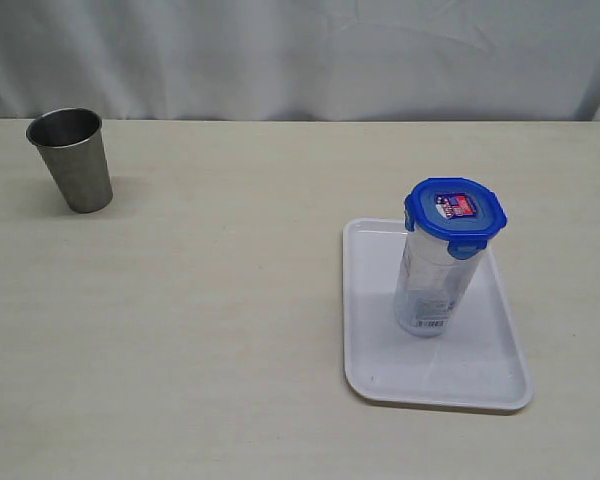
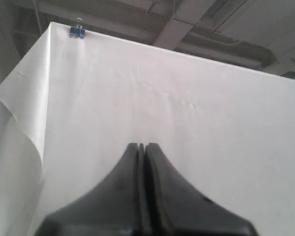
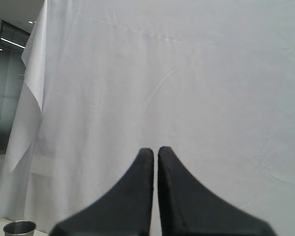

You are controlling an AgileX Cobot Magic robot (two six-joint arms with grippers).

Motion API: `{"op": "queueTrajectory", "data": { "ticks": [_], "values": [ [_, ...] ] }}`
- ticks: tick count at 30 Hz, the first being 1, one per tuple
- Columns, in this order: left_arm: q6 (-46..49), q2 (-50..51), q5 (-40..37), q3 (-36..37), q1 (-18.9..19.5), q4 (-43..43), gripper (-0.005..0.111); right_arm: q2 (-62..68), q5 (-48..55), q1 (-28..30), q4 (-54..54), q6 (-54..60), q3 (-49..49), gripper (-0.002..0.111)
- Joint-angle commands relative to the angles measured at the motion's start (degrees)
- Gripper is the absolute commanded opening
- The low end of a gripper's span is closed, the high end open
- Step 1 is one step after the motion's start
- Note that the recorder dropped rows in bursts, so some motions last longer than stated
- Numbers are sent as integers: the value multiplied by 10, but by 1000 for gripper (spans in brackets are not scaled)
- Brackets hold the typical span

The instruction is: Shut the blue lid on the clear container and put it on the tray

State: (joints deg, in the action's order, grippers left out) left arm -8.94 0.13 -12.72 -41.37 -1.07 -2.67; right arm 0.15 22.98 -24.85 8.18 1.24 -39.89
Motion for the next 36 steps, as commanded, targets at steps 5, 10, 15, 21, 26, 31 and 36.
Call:
{"op": "queueTrajectory", "data": {
  "ticks": [5, 10, 15, 21, 26, 31, 36],
  "values": [
    [3, -1, 31, 159, 39, -7, 0, -1, 1, 0, 2, 4, 2, 4],
    [3, -1, 32, 237, 47, -8, 0, -1, 1, 0, 2, 4, 2, 4],
    [20, -1, 50, 297, 47, -17, 0, -1, 1, 0, 2, 4, 2, 4],
    [50, -1, 111, 368, 47, -17, 0, -1, 1, 0, 2, 4, 2, 4],
    [59, -1, 115, 408, 47, -17, 0, -1, 1, 0, 2, 4, 2, 4],
    [59, -1, 86, 414, 49, -17, 0, -1, 1, 0, 2, 4, 2, 4],
    [63, -1, 53, 414, 54, -18, 0, -1, 1, 0, 2, 4, 2, 4]
  ]
}}
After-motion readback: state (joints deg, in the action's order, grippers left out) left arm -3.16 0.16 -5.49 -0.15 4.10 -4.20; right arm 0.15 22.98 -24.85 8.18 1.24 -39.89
